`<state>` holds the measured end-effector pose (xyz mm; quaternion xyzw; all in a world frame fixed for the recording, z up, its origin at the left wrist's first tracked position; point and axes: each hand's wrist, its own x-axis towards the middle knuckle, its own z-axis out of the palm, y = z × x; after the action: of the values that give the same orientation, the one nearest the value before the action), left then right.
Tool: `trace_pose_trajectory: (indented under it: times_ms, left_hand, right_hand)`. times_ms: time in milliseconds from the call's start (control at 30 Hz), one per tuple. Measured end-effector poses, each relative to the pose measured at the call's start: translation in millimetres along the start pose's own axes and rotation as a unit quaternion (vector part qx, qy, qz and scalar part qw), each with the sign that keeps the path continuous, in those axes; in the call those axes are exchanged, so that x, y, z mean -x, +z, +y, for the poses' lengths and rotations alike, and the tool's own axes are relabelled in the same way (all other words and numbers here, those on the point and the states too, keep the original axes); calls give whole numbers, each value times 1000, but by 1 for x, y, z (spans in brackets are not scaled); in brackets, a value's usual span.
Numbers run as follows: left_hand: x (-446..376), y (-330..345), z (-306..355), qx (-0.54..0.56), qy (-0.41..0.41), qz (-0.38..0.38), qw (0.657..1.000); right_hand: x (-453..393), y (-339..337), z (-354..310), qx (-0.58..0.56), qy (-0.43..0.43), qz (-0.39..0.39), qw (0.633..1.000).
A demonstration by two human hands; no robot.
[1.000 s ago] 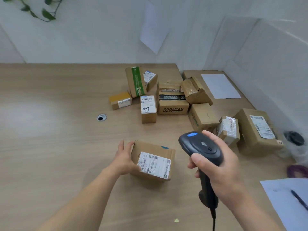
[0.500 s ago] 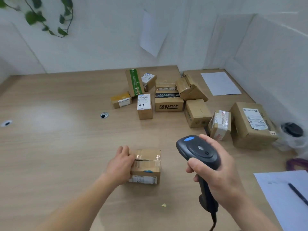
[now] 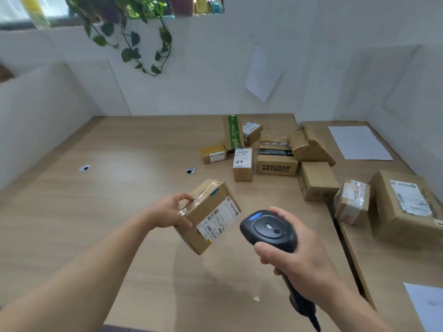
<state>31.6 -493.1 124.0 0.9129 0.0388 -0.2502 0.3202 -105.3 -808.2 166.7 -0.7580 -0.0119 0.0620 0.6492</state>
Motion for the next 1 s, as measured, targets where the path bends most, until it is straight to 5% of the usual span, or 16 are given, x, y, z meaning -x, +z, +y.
trace_pose_trajectory:
  times_ms: [267,700,833,1000]
  left_hand:
    - [79,-135,-32,15,-28,-5,999]
    - [199,-233,-185,59,-39,58,996]
    - [234,-253,-236,131,-47,108,984]
    - [260,-247,-291,281,-30,238,929]
  right_hand:
    - [-1,101,-53,18,-65,-98,993]
    - [22,293,-89,11,-99,-144,985]
    - [30,352,-93,-4,-106,-154,982]
    - [32,406,-97,-39,-106,-161,980]
